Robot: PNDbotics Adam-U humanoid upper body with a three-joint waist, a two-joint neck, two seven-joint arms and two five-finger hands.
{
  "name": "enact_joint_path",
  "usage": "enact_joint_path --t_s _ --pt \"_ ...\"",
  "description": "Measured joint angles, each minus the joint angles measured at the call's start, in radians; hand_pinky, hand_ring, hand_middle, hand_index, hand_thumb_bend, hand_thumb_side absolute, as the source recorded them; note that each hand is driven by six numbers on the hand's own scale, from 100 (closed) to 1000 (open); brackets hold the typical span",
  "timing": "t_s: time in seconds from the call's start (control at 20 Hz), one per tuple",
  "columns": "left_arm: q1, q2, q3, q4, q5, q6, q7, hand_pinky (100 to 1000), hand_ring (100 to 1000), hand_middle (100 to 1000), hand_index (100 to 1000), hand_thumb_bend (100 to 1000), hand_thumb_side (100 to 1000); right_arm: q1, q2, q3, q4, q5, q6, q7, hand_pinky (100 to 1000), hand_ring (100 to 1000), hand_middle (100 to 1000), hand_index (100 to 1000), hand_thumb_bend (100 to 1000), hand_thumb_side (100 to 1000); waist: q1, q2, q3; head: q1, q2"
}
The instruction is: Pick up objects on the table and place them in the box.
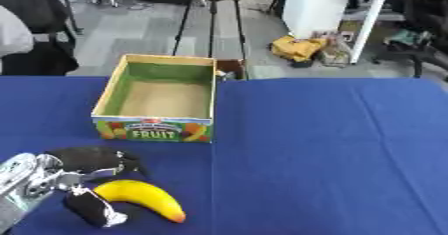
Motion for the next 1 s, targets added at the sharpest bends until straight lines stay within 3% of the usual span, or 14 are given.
enact_joint_path --t_s 0.7,1.0 --pt "-0.008 -0.031 0.008 0.08 -0.049 -0.034 0.065 551 773 795 878 187 473 -0.007 0.002 0.0 0.0 0.006 -0.002 0.002 748 852 612 818 100 958 -0.006 0.007 -0.003 0.009 -0.008" --pt "-0.012 -0.044 0.014 0.102 -0.067 -0.046 0.092 539 762 788 873 235 442 -0.007 0.009 0.0 0.0 0.009 -0.002 0.002 748 852 611 818 100 958 -0.006 0.007 -0.006 0.01 -0.008"
